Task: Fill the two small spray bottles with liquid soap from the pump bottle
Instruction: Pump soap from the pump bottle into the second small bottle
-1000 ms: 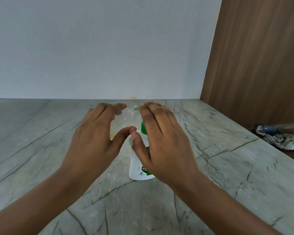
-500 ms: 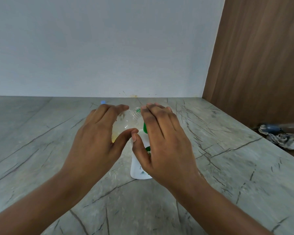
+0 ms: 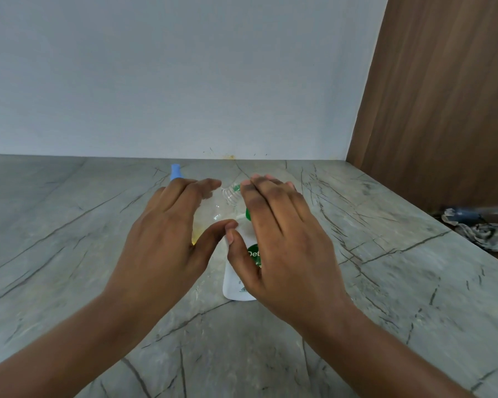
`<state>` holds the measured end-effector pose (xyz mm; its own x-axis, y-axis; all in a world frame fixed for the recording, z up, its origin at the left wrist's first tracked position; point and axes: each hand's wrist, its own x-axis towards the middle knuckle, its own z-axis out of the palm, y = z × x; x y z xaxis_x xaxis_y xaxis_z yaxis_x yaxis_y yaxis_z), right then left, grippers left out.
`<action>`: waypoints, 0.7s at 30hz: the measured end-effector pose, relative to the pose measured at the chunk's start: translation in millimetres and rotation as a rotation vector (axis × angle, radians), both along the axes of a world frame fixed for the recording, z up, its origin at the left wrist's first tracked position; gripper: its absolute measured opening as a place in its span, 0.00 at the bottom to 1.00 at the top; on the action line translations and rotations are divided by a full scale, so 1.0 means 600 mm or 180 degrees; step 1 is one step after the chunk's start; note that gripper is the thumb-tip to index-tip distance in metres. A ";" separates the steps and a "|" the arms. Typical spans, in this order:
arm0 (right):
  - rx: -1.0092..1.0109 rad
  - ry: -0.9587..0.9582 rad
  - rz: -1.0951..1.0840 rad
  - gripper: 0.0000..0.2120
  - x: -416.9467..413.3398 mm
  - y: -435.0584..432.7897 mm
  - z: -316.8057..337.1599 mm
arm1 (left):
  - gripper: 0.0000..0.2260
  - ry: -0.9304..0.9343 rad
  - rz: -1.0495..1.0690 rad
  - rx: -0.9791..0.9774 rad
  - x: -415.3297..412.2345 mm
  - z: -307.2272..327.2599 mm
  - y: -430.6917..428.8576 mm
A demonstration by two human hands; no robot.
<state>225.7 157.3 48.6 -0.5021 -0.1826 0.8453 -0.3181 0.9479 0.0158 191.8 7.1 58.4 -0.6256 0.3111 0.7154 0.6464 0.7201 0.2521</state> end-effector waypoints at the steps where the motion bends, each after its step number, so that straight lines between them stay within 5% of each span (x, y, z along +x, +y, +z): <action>1: -0.0018 0.0020 0.0016 0.20 0.000 0.000 0.002 | 0.21 0.0018 0.0001 0.0013 0.000 0.003 0.001; 21: -0.0248 0.0221 0.0109 0.19 0.003 -0.002 0.008 | 0.22 0.0120 -0.0093 0.0296 0.002 0.019 0.002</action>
